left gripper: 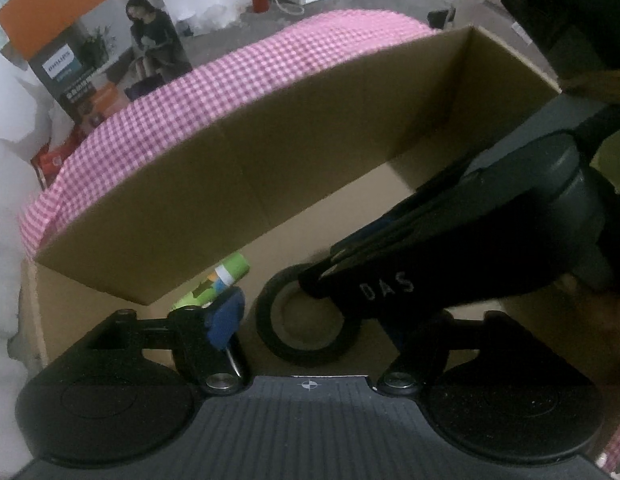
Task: Organize rigid objects
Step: 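Carry the tape roll into the box and open the right gripper, then lower the right gripper onto the white supplement bottle and close it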
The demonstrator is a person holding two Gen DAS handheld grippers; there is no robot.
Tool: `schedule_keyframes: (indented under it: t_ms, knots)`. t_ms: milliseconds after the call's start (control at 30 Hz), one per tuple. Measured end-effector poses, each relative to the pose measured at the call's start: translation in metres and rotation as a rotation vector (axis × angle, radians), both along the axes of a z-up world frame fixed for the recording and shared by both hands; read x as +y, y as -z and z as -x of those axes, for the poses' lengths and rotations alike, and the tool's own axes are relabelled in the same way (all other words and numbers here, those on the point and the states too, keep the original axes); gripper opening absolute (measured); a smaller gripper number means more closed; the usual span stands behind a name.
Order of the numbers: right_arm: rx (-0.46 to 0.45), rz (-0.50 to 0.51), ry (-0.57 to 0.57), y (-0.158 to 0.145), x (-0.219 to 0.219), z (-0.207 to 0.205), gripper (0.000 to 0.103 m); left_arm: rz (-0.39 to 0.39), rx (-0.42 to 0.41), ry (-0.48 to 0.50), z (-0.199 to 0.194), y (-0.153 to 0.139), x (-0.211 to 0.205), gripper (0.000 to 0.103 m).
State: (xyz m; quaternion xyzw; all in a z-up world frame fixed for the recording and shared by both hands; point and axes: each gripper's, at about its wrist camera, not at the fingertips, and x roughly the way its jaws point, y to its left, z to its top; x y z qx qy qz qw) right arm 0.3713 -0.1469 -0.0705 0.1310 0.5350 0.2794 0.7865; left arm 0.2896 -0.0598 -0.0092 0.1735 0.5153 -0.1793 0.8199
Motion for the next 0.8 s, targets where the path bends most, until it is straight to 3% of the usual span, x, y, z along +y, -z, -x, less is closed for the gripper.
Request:
schedule_keyframes:
  t_ms: [233, 433, 500, 533, 667, 800]
  knots:
    - [-0.096, -0.047, 0.046, -0.036, -0.02, 0.022, 0.025, 0.054, -0.085, -0.011, 0.022, -0.037, 0.004, 0.089]
    - [-0.225, -0.101, 0.08, -0.087, -0.048, 0.073, 0.027, 0.126, -0.188, -0.019, 0.058, -0.081, 0.017, 0.096]
    - [-0.278, -0.124, 0.09, -0.105, -0.058, 0.097, 0.045, 0.158, -0.238, -0.015, 0.08, -0.099, 0.023, 0.098]
    - [-0.312, -0.133, 0.094, -0.113, -0.063, 0.11, 0.062, 0.171, -0.26, -0.018, 0.088, -0.105, 0.027, 0.099]
    - [-0.444, -0.144, 0.098, -0.138, -0.076, 0.165, 0.065, 0.228, -0.341, -0.031, 0.131, -0.124, 0.041, 0.1]
    - [-0.497, -0.174, 0.095, -0.143, -0.076, 0.213, 0.066, 0.252, -0.415, -0.057, 0.171, -0.127, 0.053, 0.101]
